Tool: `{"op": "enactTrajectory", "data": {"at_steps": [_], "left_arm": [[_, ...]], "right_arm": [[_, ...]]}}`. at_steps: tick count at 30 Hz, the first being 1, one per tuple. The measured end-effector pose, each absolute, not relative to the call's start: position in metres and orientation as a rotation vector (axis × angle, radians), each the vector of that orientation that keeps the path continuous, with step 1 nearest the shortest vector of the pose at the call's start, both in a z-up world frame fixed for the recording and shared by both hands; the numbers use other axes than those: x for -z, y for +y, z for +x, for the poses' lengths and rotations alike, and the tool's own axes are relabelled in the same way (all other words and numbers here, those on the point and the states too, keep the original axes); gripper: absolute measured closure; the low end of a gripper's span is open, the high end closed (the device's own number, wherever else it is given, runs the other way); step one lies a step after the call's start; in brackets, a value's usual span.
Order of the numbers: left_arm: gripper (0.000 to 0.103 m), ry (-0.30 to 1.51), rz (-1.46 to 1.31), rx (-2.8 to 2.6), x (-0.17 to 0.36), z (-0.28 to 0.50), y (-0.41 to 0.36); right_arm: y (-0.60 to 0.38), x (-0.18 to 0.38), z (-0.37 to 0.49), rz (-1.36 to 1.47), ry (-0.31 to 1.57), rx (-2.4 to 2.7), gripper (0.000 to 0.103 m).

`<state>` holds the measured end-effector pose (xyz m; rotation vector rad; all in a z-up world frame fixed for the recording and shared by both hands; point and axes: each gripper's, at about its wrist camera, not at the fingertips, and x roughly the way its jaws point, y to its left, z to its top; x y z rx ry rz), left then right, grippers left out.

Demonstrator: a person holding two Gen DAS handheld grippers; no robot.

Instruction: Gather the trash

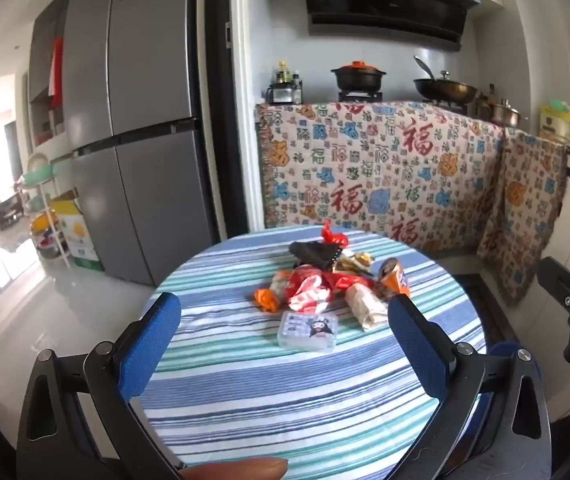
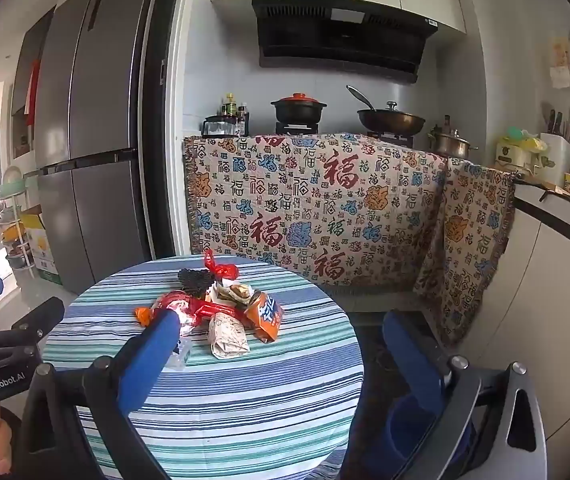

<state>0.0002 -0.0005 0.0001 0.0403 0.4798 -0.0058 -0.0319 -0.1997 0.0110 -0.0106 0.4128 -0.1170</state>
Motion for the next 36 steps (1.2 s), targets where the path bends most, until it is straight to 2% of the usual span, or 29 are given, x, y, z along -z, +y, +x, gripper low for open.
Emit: {"op": "enactTrajectory", "data": {"at_steps": [36], "left_arm": [[0.0,0.483,0.055,0.024,0.004,0.0,-0.01]], "right_arm": [[-0.198,-0.006,-0.03,-0.027,0.414,0.116,0.0]]}}
